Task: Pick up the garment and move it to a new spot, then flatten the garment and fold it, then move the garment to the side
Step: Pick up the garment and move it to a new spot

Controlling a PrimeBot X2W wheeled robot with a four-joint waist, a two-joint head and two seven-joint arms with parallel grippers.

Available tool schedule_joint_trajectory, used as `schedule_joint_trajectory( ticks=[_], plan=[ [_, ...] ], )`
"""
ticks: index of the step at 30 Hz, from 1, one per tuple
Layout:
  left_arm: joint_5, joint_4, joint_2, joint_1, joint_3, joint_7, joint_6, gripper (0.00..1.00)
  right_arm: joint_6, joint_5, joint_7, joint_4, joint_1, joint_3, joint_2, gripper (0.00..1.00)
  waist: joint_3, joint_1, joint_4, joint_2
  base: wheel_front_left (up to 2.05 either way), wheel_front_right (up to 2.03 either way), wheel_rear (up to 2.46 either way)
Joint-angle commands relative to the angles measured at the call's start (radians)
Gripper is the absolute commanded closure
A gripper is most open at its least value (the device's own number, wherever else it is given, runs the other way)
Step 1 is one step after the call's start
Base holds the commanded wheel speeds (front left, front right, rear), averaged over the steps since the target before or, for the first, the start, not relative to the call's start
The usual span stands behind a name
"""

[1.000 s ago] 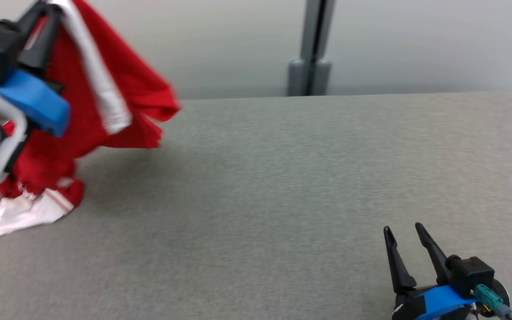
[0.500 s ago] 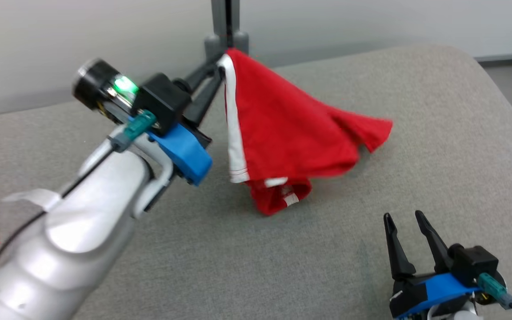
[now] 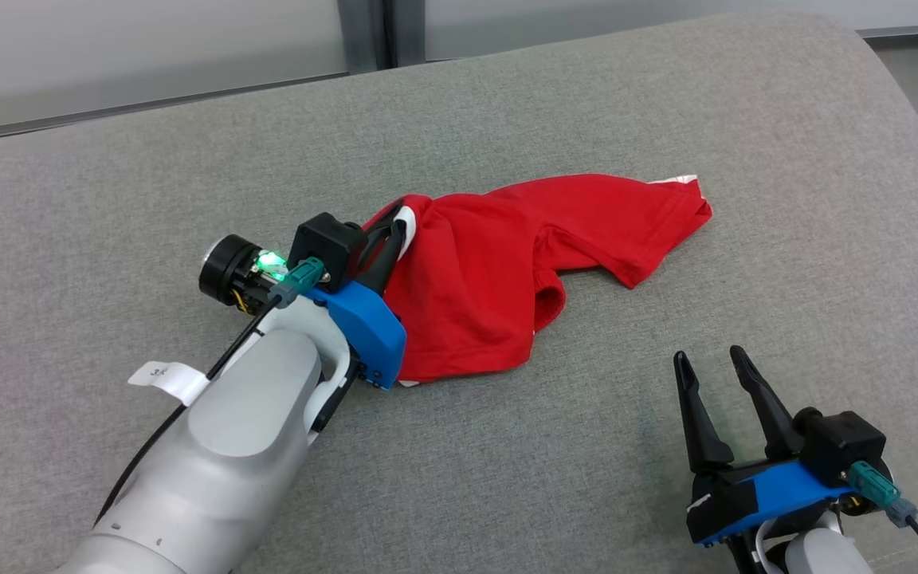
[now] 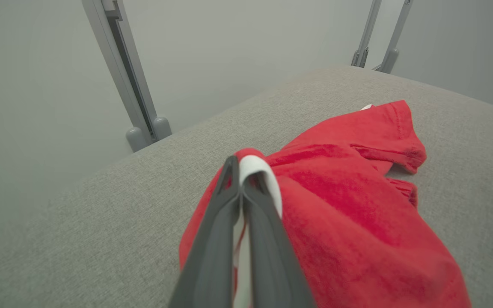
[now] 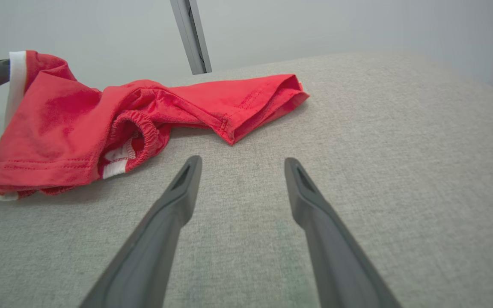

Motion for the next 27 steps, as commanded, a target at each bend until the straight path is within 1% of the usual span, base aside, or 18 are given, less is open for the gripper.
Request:
schedule_joint_trajectory(
  ticks=[1,5,10,15,16,22,27],
  plan=[
    [0.0,0.019,-0.009,0.003,0.001,-0.009,-0.006,0.0,0.0,0.001,-0.001,0.001,-0.009,-0.002,-0.003,0.0,-0.001,-0.0001,0.008,0.0,0.0,0.0,0.0],
    [-0.009,0.04,-0.02,0.009,0.021,-0.017,-0.015,0.0,0.0,-0.01,-0.001,0.001,-0.01,-0.008,-0.003,0.0,-0.018,-0.0001,0.033,0.0,0.0,0.0,0.0],
    [0.004,-0.02,-0.001,0.053,0.067,-0.016,-0.017,0.0,0.0,-0.021,-0.001,-0.004,0.002,-0.022,-0.003,0.0,-0.057,-0.0001,0.076,0.0,0.0,0.0,0.0],
    [0.013,-0.091,0.01,0.146,0.128,-0.016,-0.016,0.0,0.0,-0.03,-0.001,-0.01,0.028,-0.03,-0.003,0.0,-0.115,-0.0001,0.125,0.0,0.0,0.0,0.0],
    [0.013,-0.091,0.01,0.146,0.128,-0.016,-0.016,0.0,0.0,-0.03,-0.001,-0.01,0.028,-0.03,-0.003,0.0,-0.115,-0.0001,0.125,0.0,0.0,0.0,0.0],
    [0.023,-0.199,0.021,0.315,0.235,-0.016,0.006,0.0,0.0,-0.041,-0.001,-0.021,0.061,-0.019,-0.003,0.0,-0.192,-0.0001,0.166,0.0,0.0,0.0,0.0],
    [0.037,-0.288,0.027,0.476,0.343,-0.016,0.029,0.0,0.0,-0.039,-0.001,-0.036,0.087,-0.004,-0.003,0.0,-0.237,-0.0001,0.183,0.0,0.0,0.0,0.0]
  ],
)
